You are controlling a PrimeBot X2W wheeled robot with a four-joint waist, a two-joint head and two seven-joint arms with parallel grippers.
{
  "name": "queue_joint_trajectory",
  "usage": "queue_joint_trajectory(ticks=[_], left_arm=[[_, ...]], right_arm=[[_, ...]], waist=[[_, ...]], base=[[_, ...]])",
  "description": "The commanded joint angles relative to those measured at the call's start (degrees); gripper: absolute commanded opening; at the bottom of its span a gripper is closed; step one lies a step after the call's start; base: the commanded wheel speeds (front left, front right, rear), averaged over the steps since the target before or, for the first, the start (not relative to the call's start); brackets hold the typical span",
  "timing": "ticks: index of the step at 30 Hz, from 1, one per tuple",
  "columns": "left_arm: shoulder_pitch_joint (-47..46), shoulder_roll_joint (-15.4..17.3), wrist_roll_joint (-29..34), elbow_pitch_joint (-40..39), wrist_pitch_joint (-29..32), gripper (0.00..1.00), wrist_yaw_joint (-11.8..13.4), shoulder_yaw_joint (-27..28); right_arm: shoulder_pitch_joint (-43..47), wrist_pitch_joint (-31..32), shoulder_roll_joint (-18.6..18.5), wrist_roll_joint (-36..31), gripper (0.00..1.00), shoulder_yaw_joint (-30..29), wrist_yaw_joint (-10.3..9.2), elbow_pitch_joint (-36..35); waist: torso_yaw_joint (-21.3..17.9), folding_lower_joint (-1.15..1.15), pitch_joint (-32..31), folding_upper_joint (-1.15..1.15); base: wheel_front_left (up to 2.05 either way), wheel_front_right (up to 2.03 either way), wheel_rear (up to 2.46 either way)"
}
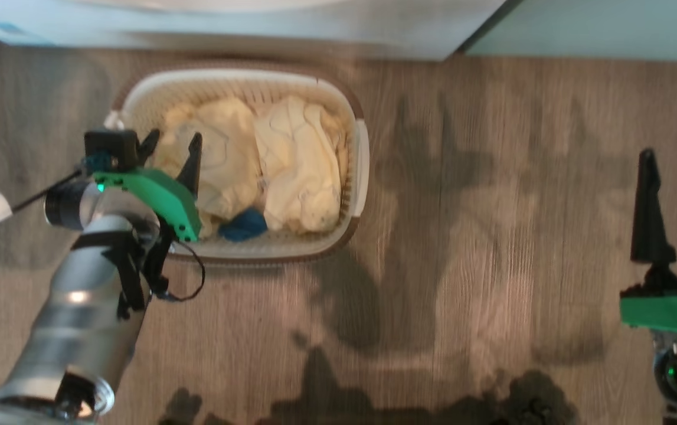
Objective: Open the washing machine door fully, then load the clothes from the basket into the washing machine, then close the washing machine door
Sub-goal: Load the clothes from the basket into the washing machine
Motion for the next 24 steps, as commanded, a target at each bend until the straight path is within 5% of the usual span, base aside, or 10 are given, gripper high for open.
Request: queue_joint_trajectory(ticks=[1, 24], left_arm=[[-0.8, 2.4, -0.8, 0.1, -0.6, 1.0, 0.0, 0.6], [-16.3, 7.6, -16.4, 11.0, 8.4, 1.0, 0.0, -10.2]], right_arm=[[-0.4, -0.4, -0.6, 0.5, 1.0, 1.0, -0.16, -1.9], [-6.4, -0.4, -0.6, 0.9, 1.0, 3.2, -0.16, -3.4]], waist=[[-0.5, -0.02, 4.7, 0.0], [-3.1, -0.02, 20.4, 0.0]], base=[[0.0, 0.0, 0.0], [0.0, 0.0, 0.0]])
